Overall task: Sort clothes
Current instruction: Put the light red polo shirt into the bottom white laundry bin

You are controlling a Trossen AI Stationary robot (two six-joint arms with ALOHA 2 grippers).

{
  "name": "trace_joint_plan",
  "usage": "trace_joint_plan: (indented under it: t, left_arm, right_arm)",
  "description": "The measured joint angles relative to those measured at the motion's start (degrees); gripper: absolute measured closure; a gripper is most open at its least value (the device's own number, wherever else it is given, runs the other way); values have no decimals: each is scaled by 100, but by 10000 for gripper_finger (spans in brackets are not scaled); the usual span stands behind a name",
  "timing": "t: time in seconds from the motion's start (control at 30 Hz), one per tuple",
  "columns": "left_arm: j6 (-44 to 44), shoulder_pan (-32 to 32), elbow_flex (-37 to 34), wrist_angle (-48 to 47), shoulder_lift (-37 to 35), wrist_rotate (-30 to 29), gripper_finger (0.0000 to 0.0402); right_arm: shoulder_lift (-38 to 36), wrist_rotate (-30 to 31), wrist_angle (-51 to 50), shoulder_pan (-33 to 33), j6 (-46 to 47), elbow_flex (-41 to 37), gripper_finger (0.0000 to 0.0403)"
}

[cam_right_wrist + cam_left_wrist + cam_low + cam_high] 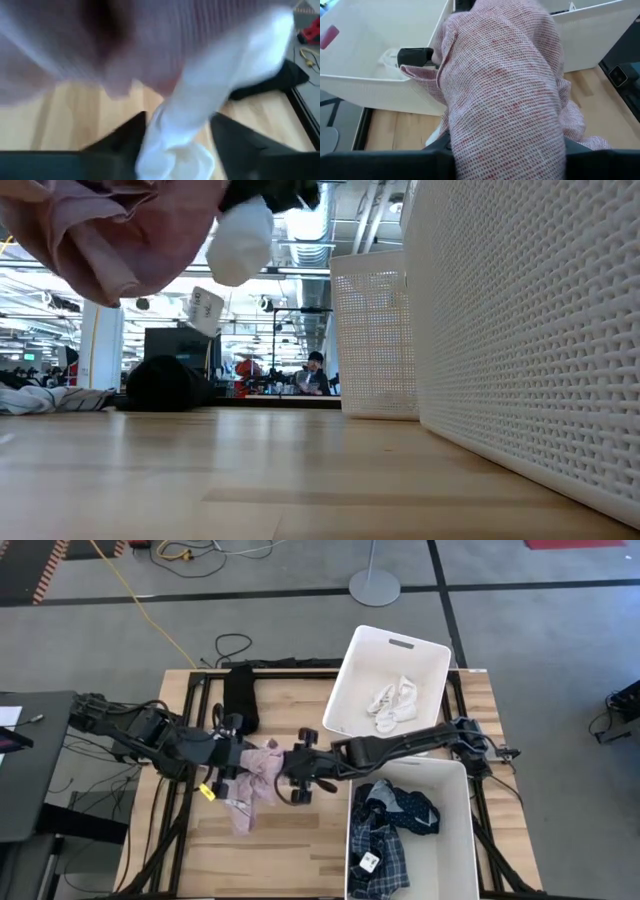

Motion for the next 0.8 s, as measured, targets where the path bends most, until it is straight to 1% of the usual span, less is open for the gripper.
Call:
trace_joint_plan:
  t: [0.03, 0.1, 0.13, 0.17, 0.23, 0.33, 0.47, 0.57, 0.73, 0.8]
  left_arm:
    - [-12, 0, 0, -29, 0, -2, 286]
    - [-56, 0, 0, -107, 0, 1, 286]
    - [-73, 0, 3, -137, 0, 0, 286]
    - [-94, 0, 7, -184, 0, 0, 286]
    - [-152, 0, 7, -291, 0, 0, 286]
    - [-248, -1, 7, -394, 0, 0, 286]
    - [-463, -61, 46, -704, -26, -17, 286]
    - [-603, -140, 145, -896, -26, -92, 286]
    - [-811, -295, 322, -1218, -34, -325, 286]
    - [-835, -328, 326, -1226, -37, -349, 286]
  right_arm:
    - [0, 3, -165, -24, 0, 0, 230]
    - [0, 16, -579, -67, -1, 0, 327]
    - [0, 36, -765, -87, -14, 0, 364]
    - [0, 47, -873, -106, 18, -15, 379]
    - [0, 46, -887, -168, 163, -87, 387]
    - [0, 46, -1209, -252, 284, -107, 397]
    - [0, 39, -1525, -381, 496, -109, 400]
    - [0, 36, -1534, -446, 507, -107, 401]
    - [0, -18, -1798, -528, 651, -107, 402]
    - [44, -25, -1680, -548, 635, -108, 402]
